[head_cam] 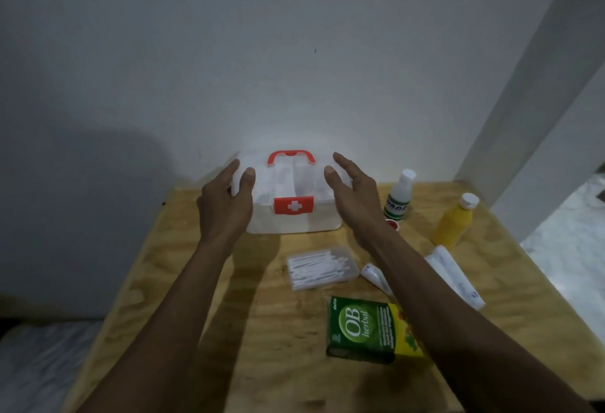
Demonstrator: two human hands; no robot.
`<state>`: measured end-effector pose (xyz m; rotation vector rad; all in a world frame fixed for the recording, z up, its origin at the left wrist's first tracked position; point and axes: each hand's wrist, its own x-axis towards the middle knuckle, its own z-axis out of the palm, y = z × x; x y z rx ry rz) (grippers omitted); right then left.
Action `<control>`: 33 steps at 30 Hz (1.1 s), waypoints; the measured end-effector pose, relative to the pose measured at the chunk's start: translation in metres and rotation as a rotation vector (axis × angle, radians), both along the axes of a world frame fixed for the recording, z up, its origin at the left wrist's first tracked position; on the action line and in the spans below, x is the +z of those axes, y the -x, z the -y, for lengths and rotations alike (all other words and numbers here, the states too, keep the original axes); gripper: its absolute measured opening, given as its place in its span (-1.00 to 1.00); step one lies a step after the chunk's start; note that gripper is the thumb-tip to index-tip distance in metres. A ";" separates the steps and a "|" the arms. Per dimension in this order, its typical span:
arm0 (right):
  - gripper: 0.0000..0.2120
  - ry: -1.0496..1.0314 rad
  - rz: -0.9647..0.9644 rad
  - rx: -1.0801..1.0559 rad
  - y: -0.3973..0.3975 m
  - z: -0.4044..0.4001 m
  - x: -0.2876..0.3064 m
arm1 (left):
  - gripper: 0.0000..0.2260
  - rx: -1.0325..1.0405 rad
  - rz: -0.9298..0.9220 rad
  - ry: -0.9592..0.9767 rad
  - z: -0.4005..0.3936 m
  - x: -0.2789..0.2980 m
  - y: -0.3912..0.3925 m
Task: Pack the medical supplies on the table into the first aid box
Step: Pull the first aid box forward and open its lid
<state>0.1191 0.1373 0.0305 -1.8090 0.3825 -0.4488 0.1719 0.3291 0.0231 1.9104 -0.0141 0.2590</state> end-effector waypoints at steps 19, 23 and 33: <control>-0.63 -0.011 0.182 -0.349 0.066 -0.057 0.010 | -0.51 -0.033 0.102 -0.194 0.011 0.020 0.029; -0.57 -0.320 0.082 -0.443 0.064 -0.094 0.009 | -0.52 -0.094 0.079 -0.362 0.018 0.020 0.022; -0.51 -0.640 0.085 -0.637 0.040 -0.119 0.002 | -0.55 -0.083 0.089 -0.285 0.021 0.010 0.022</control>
